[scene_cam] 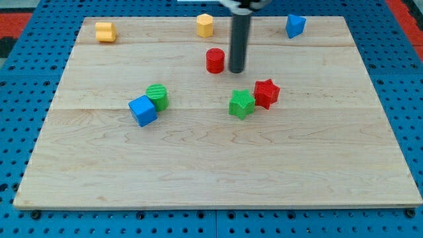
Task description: Move the blue cube slightly up
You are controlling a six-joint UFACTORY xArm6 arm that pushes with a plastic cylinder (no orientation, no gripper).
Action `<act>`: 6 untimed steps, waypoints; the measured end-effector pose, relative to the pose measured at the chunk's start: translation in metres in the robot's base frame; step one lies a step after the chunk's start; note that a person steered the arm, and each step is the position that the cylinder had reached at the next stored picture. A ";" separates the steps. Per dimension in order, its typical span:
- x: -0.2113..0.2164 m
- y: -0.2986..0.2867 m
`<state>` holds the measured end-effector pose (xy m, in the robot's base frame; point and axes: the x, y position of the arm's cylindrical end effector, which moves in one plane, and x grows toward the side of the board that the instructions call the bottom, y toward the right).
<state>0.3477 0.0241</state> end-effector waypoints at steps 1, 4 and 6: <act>0.068 -0.036; 0.086 -0.205; 0.081 -0.151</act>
